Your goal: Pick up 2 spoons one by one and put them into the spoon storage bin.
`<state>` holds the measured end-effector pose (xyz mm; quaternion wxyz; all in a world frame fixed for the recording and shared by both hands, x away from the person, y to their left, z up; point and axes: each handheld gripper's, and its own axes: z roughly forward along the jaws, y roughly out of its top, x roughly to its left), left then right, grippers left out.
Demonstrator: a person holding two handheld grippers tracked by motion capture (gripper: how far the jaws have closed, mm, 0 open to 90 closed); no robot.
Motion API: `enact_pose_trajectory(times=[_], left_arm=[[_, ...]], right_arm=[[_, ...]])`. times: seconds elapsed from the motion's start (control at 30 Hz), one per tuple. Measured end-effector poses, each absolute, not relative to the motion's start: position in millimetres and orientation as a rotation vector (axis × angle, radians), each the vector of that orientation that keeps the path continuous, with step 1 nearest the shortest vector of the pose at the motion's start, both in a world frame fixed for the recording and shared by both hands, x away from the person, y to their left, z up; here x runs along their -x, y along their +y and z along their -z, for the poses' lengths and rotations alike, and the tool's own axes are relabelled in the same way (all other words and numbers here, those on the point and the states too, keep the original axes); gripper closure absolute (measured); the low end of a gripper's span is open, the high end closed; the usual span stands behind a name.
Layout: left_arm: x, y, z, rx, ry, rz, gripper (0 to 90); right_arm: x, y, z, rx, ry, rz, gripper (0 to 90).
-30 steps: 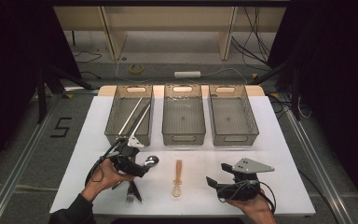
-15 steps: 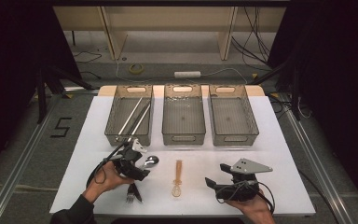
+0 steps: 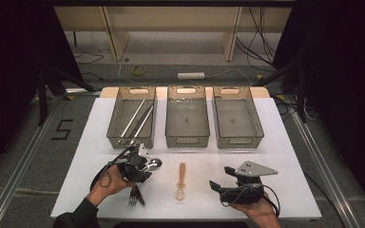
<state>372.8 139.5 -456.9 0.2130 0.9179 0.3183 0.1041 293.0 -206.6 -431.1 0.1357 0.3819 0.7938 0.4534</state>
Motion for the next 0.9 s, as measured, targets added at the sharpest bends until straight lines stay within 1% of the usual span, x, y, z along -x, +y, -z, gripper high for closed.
enact_pose_trajectory(times=[0.1,0.4,0.63,0.7,0.9], left_arm=[[-373,139,459,-2.558,0.895,-0.301,64.1],[-377,142,463,-2.564,0.929,-0.342,67.2],[-380,144,468,-2.592,0.948,-0.335,73.1],[-380,144,468,-2.577,0.958,-0.323,74.5],[-380,143,469,-2.584,0.942,-0.298,82.8]], right_arm=[[-293,-206,431,-1.103,2.301,-1.307,26.5],[-292,-204,431,-1.096,2.303,-1.304,26.6],[-292,-202,431,-1.09,2.31,-1.299,26.8],[-291,-201,431,-1.087,2.311,-1.297,26.8],[-291,-201,430,-1.09,2.309,-1.293,27.0]])
